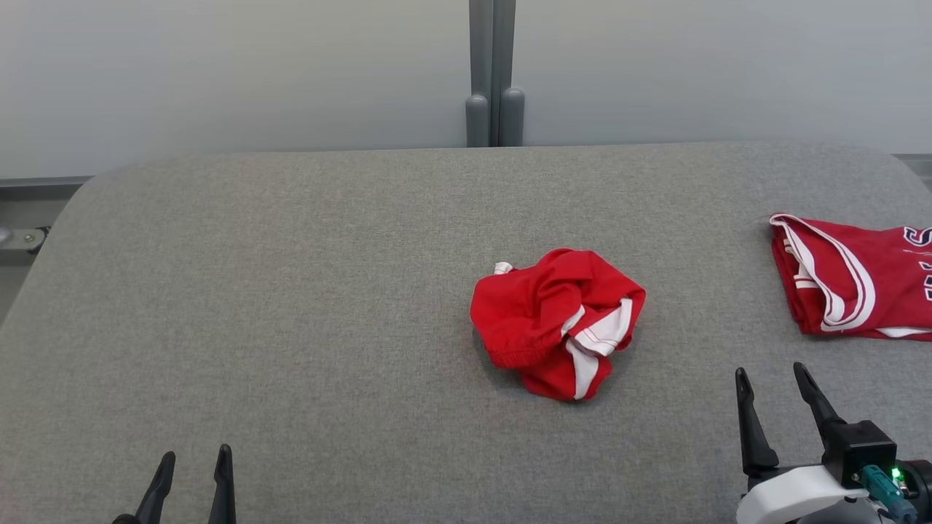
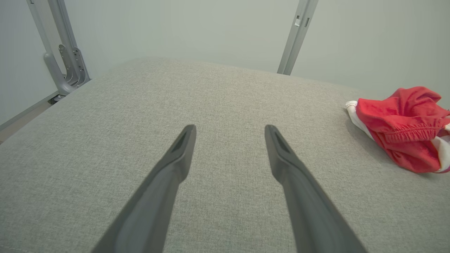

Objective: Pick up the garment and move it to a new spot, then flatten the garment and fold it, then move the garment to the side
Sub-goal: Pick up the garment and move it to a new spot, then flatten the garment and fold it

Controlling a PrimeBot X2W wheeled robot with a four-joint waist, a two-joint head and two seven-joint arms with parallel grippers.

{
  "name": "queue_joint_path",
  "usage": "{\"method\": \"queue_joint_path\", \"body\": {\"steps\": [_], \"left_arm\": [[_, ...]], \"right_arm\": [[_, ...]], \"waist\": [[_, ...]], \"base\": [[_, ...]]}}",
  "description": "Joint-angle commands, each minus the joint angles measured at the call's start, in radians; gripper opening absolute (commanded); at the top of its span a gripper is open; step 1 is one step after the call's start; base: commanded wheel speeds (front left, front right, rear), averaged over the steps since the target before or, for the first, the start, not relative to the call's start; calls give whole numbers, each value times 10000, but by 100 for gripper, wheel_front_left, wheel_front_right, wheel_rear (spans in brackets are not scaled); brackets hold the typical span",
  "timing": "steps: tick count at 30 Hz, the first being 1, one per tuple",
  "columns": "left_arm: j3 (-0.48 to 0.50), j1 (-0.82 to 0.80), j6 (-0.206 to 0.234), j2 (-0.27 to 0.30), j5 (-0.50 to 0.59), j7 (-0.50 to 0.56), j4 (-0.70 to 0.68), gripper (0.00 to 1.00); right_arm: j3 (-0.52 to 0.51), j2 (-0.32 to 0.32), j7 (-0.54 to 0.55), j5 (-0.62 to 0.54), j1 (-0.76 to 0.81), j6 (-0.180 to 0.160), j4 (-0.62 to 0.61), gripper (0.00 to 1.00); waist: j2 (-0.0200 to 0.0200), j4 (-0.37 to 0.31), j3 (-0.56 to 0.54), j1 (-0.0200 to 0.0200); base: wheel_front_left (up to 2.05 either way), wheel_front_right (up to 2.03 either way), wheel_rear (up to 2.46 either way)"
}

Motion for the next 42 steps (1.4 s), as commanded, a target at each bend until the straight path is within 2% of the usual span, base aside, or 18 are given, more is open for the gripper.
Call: {"method": "queue_joint_path", "body": {"steps": [1, 10, 25, 28, 32, 38, 42], "left_arm": [[176, 38, -124, -98, 208, -22, 46, 100], [654, -68, -371, -505, 779, -22, 220, 100], [86, -382, -384, -362, 645, -22, 64, 100], [-626, -787, -385, -481, 646, -23, 13, 100], [-2325, -1793, -385, -598, 323, 99, 354, 100], [-4546, -3884, -377, -1054, -655, 1468, 771, 100], [-5651, -5004, -377, -1229, -815, 2190, 1343, 100]], "right_arm": [[-29, 3, 1, -7, 82, -19, 22, 100], [-4, 31, 1, -11, -29, -19, -11, 100], [35, 42, 1, -67, -192, -19, -161, 100], [168, 3, 1, -68, -287, -19, -196, 100], [376, -41, 1, -71, -522, -19, -315, 100], [507, -10, 1, -15, -973, -19, -577, 100], [545, 24, 1, 73, -1198, -19, -605, 100]], "waist": [[-1, 0, 7, 1], [-1, -8, -4, 1], [-1, -271, 138, 1], [-1, -447, 256, 1], [-1, -855, 522, 1], [-1, -1572, 1346, 1], [-1, -2125, 1824, 1]], "base": [[0, 0, 0], [0, 0, 0], [0, 0, 0], [0, 0, 0], [0, 0, 0], [0, 0, 0], [0, 0, 0]]}}
